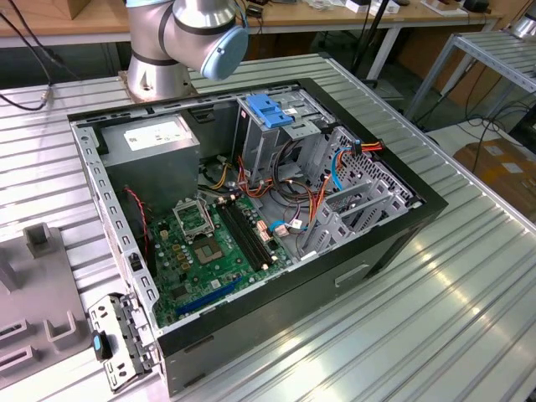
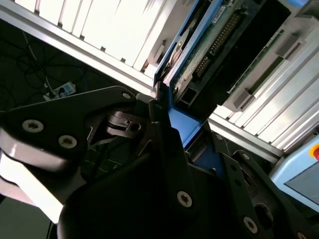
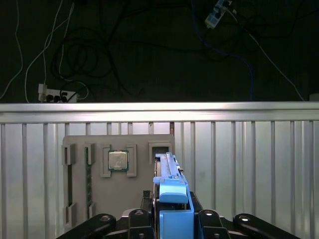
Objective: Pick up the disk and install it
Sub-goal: 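Pick up the disk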
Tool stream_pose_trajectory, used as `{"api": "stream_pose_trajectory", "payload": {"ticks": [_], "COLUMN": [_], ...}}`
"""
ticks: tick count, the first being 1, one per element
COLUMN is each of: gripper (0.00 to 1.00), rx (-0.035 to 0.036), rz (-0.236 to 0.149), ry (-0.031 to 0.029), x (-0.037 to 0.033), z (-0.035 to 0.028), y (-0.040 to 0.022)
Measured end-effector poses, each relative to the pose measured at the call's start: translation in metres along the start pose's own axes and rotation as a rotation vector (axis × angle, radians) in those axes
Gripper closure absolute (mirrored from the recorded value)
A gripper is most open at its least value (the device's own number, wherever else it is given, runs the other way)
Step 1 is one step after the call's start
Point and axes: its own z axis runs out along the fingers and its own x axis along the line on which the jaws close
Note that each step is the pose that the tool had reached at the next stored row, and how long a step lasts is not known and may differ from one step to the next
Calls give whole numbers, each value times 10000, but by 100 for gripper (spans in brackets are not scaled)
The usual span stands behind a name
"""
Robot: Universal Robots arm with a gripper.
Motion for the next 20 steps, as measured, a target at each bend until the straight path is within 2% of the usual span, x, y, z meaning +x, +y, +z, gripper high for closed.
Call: {"api": "stream_pose_trajectory", "payload": {"ticks": [20], "gripper": [63], "rx": [0], "rz": [0], "ry": [0], "x": [-2], "z": [-120], "y": [1]}}
